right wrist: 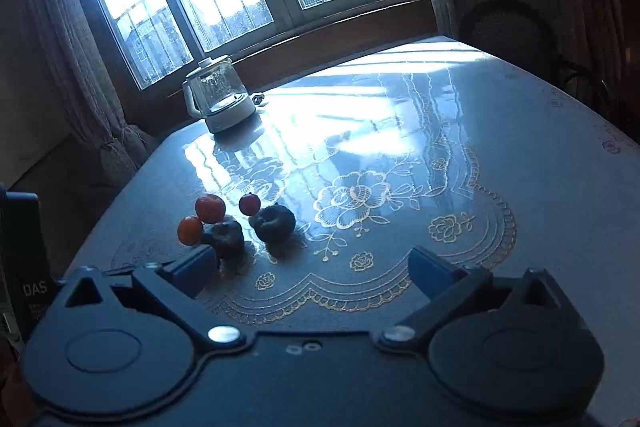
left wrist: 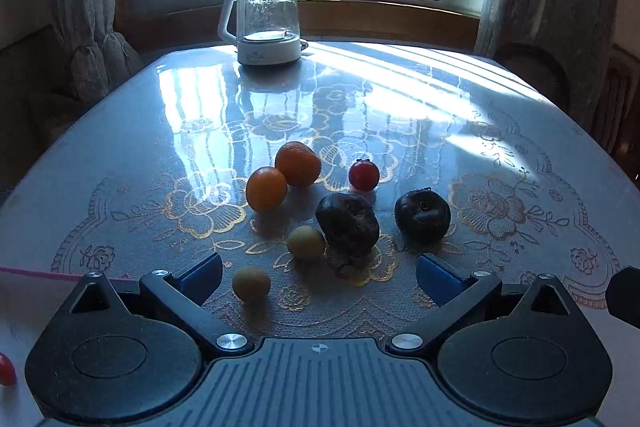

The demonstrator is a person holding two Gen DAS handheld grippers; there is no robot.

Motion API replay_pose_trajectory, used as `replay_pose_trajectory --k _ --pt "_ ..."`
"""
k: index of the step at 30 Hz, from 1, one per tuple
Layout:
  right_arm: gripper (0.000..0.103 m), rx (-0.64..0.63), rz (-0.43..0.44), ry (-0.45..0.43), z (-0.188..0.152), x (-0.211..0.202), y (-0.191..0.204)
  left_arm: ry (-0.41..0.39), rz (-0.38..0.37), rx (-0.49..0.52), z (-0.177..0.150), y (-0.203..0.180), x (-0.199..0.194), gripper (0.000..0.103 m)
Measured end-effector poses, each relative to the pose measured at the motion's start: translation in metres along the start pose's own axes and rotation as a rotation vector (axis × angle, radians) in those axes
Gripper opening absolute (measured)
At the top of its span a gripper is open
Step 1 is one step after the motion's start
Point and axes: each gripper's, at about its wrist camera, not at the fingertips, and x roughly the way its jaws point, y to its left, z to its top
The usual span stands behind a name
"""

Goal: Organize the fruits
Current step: 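Close the left gripper on a small yellow-green fruit, then carry the yellow-green fruit into the tray and open the left gripper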

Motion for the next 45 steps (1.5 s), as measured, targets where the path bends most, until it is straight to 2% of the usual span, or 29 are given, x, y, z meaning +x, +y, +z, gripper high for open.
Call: replay_pose_trajectory --k 3,7,10,12,14,17,22,23,24,25,31,32,34,36,41,43,45 --pt "0.103 0.005 0.010 0.002 0.001 0.001 -0.003 0.032 0.017 -0.034 -0.006 0.010 0.007 0.103" --pt "0.103 0.003 0.028 0.005 0.002 0.003 -0.003 0.046 0.024 -0.011 -0.014 0.020 0.011 0.103" --pt "0.103 -0.001 0.041 0.014 0.002 0.008 0.003 0.031 0.078 0.014 -0.019 0.028 0.009 0.103" --pt "0.103 -0.004 0.054 0.015 0.001 0.009 0.005 0.062 0.066 -0.017 -0.019 0.036 0.012 0.103" --pt "0.103 -0.013 0.061 0.023 -0.001 0.012 0.008 0.049 0.052 -0.053 -0.017 0.042 0.011 0.103" --pt "0.103 -0.017 0.069 0.035 -0.001 0.015 0.014 0.007 0.061 -0.031 -0.013 0.036 0.012 0.103" --pt "0.103 -0.034 0.066 0.029 0.000 0.013 0.019 0.017 0.056 -0.025 -0.017 0.035 0.020 0.102" --pt "0.103 -0.035 0.063 0.028 0.000 0.012 0.018 0.010 0.064 -0.016 -0.017 0.034 0.020 0.098" --pt "0.103 -0.033 0.059 0.030 -0.001 0.013 0.017 0.011 0.064 -0.011 -0.016 0.034 0.022 0.083" --pt "0.103 -0.028 0.055 0.035 -0.001 0.013 0.015 0.028 0.052 -0.019 -0.014 0.035 0.024 0.075" --pt "0.103 -0.011 0.048 0.045 -0.002 0.016 0.015 0.042 0.042 -0.016 -0.012 0.032 0.029 0.073" --pt "0.103 -0.016 0.047 0.044 -0.003 0.016 0.016 0.040 0.041 -0.021 -0.012 0.032 0.029 0.070" --pt "0.103 -0.022 0.048 0.045 -0.002 0.016 0.017 0.036 0.042 -0.028 -0.010 0.032 0.028 0.050" --pt "0.103 -0.022 0.046 0.046 -0.002 0.016 0.017 0.038 0.033 -0.024 -0.009 0.030 0.027 0.042" --pt "0.103 -0.015 0.046 0.042 0.000 0.016 0.016 0.037 0.038 -0.036 -0.010 0.033 0.026 0.035" --pt "0.103 -0.018 0.047 0.041 0.000 0.017 0.016 0.038 0.045 -0.052 -0.010 0.036 0.026 0.025" --pt "0.103 -0.017 0.048 0.039 -0.001 0.017 0.016 0.040 0.035 -0.070 -0.009 0.039 0.026 0.025"
